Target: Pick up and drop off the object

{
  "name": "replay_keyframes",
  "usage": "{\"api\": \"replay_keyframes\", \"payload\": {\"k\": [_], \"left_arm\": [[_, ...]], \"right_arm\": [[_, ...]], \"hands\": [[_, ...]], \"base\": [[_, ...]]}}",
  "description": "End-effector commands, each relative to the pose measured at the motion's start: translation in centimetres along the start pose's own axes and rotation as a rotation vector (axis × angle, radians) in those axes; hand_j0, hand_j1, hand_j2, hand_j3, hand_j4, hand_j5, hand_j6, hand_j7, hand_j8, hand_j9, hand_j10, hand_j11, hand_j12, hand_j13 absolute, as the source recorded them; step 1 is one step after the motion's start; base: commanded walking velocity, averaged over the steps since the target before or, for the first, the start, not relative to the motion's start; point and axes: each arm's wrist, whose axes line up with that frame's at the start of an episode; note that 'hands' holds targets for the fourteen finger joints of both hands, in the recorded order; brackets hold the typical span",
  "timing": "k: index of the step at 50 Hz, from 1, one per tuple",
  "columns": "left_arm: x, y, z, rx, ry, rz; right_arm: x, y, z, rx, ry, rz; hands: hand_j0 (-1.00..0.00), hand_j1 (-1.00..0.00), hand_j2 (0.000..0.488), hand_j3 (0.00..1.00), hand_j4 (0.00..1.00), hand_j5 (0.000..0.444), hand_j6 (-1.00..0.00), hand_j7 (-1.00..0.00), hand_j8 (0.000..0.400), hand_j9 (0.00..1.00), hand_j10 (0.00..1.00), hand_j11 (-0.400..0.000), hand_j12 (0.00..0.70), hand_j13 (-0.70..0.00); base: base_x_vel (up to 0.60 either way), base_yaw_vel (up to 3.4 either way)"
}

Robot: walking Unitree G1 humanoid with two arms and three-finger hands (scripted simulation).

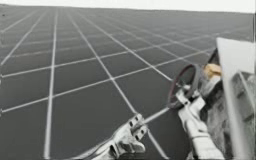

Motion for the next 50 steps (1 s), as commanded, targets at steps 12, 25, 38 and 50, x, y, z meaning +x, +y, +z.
{"api": "replay_keyframes", "payload": {"k": [12,25,38,50], "left_arm": [[0.13,-0.57,0.2,0.019,-0.001,-0.012],[0.13,-0.57,0.2,0.019,-0.001,-0.012],[0.13,-0.57,0.2,0.019,-0.001,-0.012],[0.13,-0.57,0.2,0.019,-0.001,-0.012]], "right_arm": [[0.02,-0.24,1.22,0.032,-0.037,0.006],[0.02,-0.24,1.22,0.032,-0.037,0.006],[0.02,-0.24,1.22,0.032,-0.037,0.006],[0.02,-0.24,1.22,0.032,-0.037,0.006]], "hands": [[0.0,0.0,0.0,1.0,1.0,0.0,0.0,0.0,0.0,1.0,1.0,-0.4,0.0,-0.7],[0.0,0.0,0.0,1.0,1.0,0.0,0.0,0.0,0.0,1.0,1.0,-0.4,0.0,-0.7],[0.0,0.0,0.0,1.0,1.0,0.0,0.0,0.0,0.0,1.0,1.0,-0.4,0.0,-0.7],[0.0,0.0,0.0,1.0,1.0,0.0,0.0,0.0,0.0,1.0,1.0,-0.4,0.0,-0.7]], "base": [[0.56,0.08],[0.57,0.06],[0.55,0.08],[0.57,0.06]]}}
